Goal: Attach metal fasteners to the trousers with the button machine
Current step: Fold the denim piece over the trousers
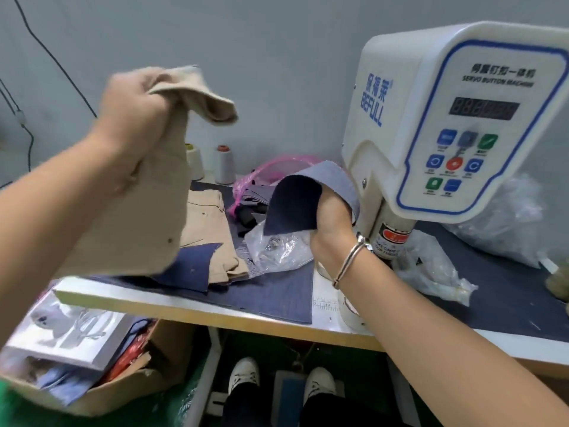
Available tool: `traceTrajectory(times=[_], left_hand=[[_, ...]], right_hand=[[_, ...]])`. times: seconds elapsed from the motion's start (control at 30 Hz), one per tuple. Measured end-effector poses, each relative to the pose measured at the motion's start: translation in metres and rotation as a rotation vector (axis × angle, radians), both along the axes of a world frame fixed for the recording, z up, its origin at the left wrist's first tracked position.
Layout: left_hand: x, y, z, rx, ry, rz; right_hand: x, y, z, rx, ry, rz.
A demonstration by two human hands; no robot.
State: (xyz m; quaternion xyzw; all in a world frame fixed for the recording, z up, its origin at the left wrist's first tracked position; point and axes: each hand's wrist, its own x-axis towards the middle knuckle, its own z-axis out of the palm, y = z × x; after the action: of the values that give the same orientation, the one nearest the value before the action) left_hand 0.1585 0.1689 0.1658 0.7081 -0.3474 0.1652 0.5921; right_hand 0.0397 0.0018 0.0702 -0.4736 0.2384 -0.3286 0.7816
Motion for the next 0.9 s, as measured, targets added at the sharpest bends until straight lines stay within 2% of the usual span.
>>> traceTrajectory(times=[0.1,0.13,0.2,0.27,0.3,0.33,0.43,0.47,0.5,0.53,0.63,0.7,0.8,0.83,0.9], left_hand=[[-0.009,-0.032,-0.005,0.521,-0.336,-0.040],[-0.013,-0.043,-0.023,0.688,-0.368,-0.017],[-0.029,-0.060,-0.081,1.015,-0.206,-0.050],[-0.051,-0.065,-0.141,1.321,0.082,-0.294],[-0.055,-0.060,-0.156,1.356,0.210,-0.389],[-0.055,-0.053,-0.159,1.222,0.412,-0.439],[-0.020,-0.028,-0.147,0.378,0.939,-0.370],[-0.007,-0.017,-0.141,0.190,1.046,-0.347],[0.003,-0.007,-0.137,0.100,1.108,-0.352],[0.008,0.001,-0.137,0.130,1.136,-0.359],[-0.007,0.008,-0.156,0.504,1.018,-0.300],[-0.024,-0.002,-0.173,0.670,0.874,-0.201],[-0.035,-0.018,-0.187,0.759,0.670,-0.083],[-0.036,-0.021,-0.186,0.772,0.666,-0.093],[-0.037,-0.024,-0.182,0.654,0.861,-0.181]], right_hand=[[-0.004,-0.001,0.006,-0.050,-0.010,0.003],[-0.004,-0.003,0.006,-0.093,0.004,-0.019],[-0.005,-0.006,0.006,-0.227,0.072,-0.033],[-0.006,-0.004,0.001,-0.406,0.127,0.049],[-0.006,-0.001,0.000,-0.487,0.168,0.134],[-0.003,0.000,-0.002,-0.568,0.218,0.225],[0.018,-0.004,-0.004,-0.935,0.474,0.348],[0.029,-0.008,-0.006,-1.096,0.568,0.397],[0.037,-0.010,-0.009,-1.260,0.673,0.485],[0.045,-0.011,-0.015,-1.406,0.783,0.617],[0.060,-0.006,-0.045,-1.757,1.066,0.925],[0.063,-0.005,-0.061,-1.892,1.078,0.905],[0.059,-0.013,-0.073,-1.982,1.017,0.770],[0.057,-0.016,-0.073,-2.028,1.006,0.725],[0.052,-0.018,-0.070,-2.158,0.968,0.613]])
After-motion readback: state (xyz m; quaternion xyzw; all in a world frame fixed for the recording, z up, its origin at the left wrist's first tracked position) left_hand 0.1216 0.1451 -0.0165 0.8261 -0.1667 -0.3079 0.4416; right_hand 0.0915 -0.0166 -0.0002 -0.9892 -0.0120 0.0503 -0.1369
